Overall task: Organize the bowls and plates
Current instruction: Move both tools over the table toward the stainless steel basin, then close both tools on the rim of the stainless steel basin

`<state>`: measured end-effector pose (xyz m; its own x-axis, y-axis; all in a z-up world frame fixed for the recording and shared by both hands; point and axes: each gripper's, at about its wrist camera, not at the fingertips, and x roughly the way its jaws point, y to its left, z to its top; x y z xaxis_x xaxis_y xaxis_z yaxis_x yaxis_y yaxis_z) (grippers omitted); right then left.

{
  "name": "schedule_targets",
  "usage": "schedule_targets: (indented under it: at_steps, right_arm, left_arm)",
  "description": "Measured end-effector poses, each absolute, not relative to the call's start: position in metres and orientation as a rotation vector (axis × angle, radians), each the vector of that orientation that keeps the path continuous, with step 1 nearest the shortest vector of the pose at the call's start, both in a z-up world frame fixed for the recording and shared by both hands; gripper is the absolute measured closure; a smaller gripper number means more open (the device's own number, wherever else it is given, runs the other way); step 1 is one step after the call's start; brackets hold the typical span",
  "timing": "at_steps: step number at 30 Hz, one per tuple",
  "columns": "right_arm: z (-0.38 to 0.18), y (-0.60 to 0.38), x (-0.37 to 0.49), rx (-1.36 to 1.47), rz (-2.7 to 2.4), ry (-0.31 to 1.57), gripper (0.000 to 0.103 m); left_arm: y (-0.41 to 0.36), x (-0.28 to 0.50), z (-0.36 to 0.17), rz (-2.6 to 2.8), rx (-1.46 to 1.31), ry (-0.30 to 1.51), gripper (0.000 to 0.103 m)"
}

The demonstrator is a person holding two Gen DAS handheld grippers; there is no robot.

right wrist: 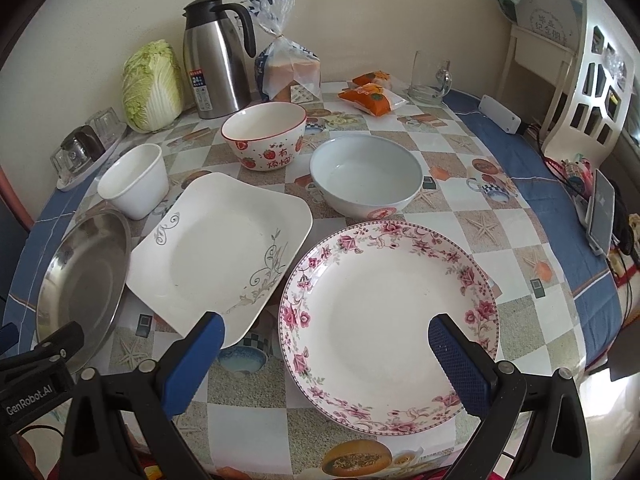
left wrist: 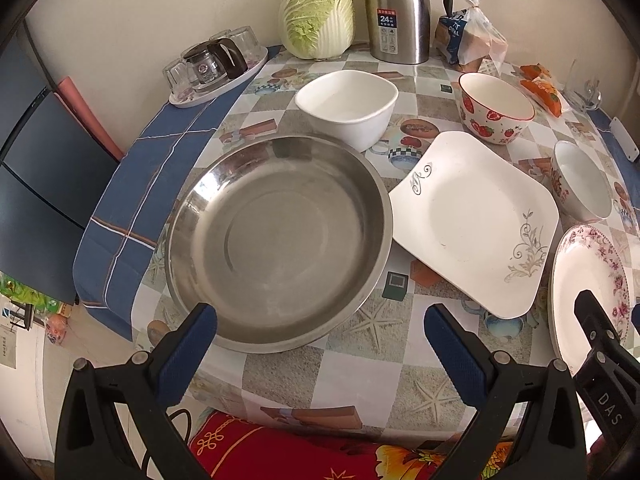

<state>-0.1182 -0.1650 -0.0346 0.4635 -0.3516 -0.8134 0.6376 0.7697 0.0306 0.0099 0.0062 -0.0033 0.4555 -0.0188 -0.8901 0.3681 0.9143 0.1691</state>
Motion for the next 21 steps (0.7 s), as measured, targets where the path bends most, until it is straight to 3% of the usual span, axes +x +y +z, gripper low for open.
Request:
schedule_targets:
  at_steps: [21]
  right_arm:
    - [-0.030, -0.138, -0.093, 0.221, -0.567, 0.859, 0.000]
  left_arm:
    - [0.050, 0.041, -0.010, -0.320, 0.128, 1.094, 0.000]
